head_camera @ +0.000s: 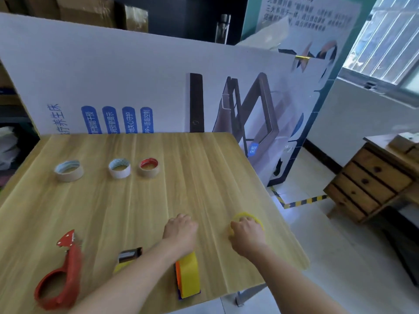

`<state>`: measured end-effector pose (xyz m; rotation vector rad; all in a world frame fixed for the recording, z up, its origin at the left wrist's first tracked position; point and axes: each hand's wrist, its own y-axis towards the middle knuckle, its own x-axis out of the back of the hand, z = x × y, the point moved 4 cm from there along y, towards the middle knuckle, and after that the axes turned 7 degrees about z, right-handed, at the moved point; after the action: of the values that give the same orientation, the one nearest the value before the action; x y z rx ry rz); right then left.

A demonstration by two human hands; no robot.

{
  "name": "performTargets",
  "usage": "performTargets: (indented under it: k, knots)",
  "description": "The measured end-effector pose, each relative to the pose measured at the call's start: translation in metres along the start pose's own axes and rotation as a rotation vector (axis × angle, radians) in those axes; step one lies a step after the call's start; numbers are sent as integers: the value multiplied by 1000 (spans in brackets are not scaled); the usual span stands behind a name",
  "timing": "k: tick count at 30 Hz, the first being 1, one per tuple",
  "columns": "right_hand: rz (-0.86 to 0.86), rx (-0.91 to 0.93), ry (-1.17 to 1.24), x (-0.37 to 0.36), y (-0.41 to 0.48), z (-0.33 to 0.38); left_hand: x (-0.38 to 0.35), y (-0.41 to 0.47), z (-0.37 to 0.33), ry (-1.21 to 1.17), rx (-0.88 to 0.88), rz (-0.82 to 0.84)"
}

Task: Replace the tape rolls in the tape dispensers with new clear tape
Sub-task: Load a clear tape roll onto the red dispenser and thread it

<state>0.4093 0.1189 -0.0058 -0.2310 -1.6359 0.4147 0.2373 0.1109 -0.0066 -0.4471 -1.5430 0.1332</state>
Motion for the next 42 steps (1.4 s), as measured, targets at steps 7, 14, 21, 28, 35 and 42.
performTargets:
  k: [7,14,21,28,35,42]
  knots:
    - [76,-3,-5,-14,44,-76,-7,73,-75,20,17,96]
    - [164,-11,149,-45,81,-132,-31,127,-123,-139,90,188]
    - [206,-114,442,-65,106,-150,-49,159,-140,-391,215,249]
    - [35,-169,758,-57,115,-145,-25,165,-124,-682,266,-173]
    - [-147,63,1128,14,125,-108,42,158,-86,-850,124,-659]
    - [72,466,1541,82,115,-68,87,127,-46,-1069,177,-823]
